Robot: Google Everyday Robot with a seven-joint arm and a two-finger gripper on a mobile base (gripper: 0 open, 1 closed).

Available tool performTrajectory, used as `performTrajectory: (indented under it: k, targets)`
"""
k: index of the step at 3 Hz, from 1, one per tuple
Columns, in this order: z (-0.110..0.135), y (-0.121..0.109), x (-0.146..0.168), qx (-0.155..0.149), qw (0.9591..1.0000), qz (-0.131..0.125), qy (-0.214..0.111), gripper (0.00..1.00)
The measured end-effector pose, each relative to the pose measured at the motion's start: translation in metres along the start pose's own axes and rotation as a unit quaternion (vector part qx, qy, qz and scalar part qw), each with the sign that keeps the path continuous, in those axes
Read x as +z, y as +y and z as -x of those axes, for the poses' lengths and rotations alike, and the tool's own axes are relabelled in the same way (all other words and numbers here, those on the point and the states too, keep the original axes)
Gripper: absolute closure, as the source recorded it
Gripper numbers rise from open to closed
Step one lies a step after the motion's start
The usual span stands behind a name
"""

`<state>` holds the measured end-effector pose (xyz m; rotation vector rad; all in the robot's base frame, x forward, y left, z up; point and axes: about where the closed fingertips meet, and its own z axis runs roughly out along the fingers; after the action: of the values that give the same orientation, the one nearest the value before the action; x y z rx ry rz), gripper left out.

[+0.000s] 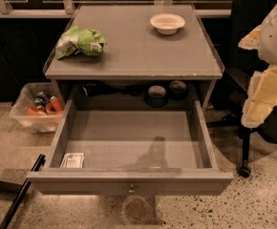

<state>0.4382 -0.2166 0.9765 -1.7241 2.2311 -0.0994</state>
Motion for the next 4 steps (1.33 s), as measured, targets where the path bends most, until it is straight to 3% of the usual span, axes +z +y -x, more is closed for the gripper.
performTrajectory:
  k: [2, 3, 4]
  targets:
    - [0.009, -0.005, -0.002, 0.001, 0.9999, -0.009, -0.012, 0.00]
    - [0.054, -0.019, -0.002, -0.003, 0.9979, -0.020, -0.062, 0.00]
    - [0.129, -0.025, 0.003, -0.001, 0.9914, -0.030, -0.128, 0.00]
